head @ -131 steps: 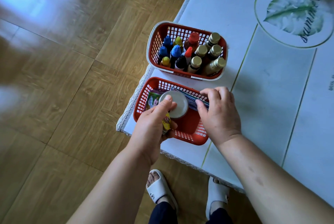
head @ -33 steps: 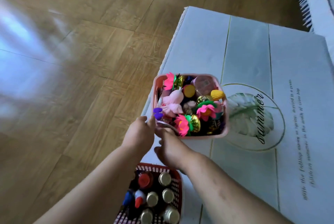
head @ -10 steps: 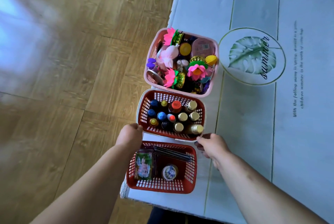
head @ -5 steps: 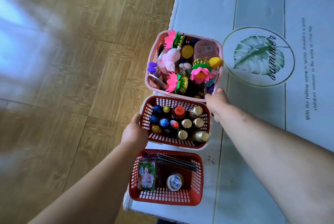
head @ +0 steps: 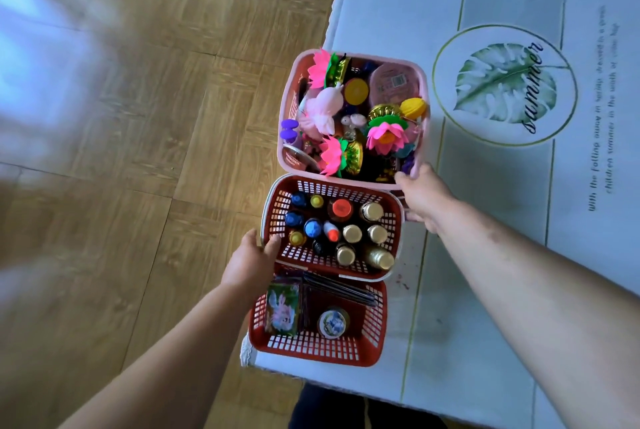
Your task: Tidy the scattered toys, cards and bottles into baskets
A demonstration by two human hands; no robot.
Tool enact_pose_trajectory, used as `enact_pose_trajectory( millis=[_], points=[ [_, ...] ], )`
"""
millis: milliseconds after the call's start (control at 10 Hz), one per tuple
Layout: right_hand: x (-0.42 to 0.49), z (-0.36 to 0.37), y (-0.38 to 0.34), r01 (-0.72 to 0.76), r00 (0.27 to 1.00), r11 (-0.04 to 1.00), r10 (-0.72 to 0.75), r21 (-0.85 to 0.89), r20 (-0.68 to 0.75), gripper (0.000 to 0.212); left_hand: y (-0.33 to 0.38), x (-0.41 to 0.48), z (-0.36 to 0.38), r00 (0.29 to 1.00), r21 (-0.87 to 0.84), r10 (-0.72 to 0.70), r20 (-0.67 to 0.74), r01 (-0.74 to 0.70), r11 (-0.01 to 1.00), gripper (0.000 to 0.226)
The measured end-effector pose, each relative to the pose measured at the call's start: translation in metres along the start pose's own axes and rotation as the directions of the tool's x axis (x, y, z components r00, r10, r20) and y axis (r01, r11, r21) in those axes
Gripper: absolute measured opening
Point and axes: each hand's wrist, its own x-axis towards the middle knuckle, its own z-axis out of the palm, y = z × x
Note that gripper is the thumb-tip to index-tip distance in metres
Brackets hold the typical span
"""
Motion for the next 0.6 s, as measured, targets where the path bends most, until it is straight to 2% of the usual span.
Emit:
enact_pose_trajectory(
  millis=[100,200,300,400,500,600],
  points=[
    [-0.028,0.000,0.028,-0.010,1.000,0.997,0.009,-0.070,-0.010,0.064,-0.009,-0.006,0.002,0.989,0.022,-0.145,0.018,0.145,0.989,0.075],
    [-0.061,-0.004,0.067,0.005,1.000,0.991,-0.005,-0.137,0.000,0.049,-0.016,-0.011,0.009,0.989,-0.045,-0.137,0.059,0.140,0.989,0.074],
    [-0.091,-0.016,0.105,-0.019,0.999,0.987,0.026,-0.157,0.044,0.037,-0.006,-0.021,0.015,0.992,-0.062,-0.119,0.042,0.122,0.991,0.062],
    [-0.109,-0.034,0.123,-0.008,0.998,0.993,0.016,-0.120,0.067,0.022,-0.001,-0.028,0.016,0.990,0.009,-0.138,-0.012,0.138,0.990,0.063],
    [-0.131,-0.063,0.119,0.008,0.998,0.998,-0.004,-0.058,0.068,0.015,0.009,-0.051,0.015,0.990,0.058,-0.119,-0.076,0.124,0.991,0.064],
    [-0.140,-0.083,0.108,0.054,0.996,0.998,-0.052,-0.025,0.067,0.016,0.015,-0.071,0.020,0.989,0.124,-0.086,-0.121,0.101,0.987,0.055]
  ],
)
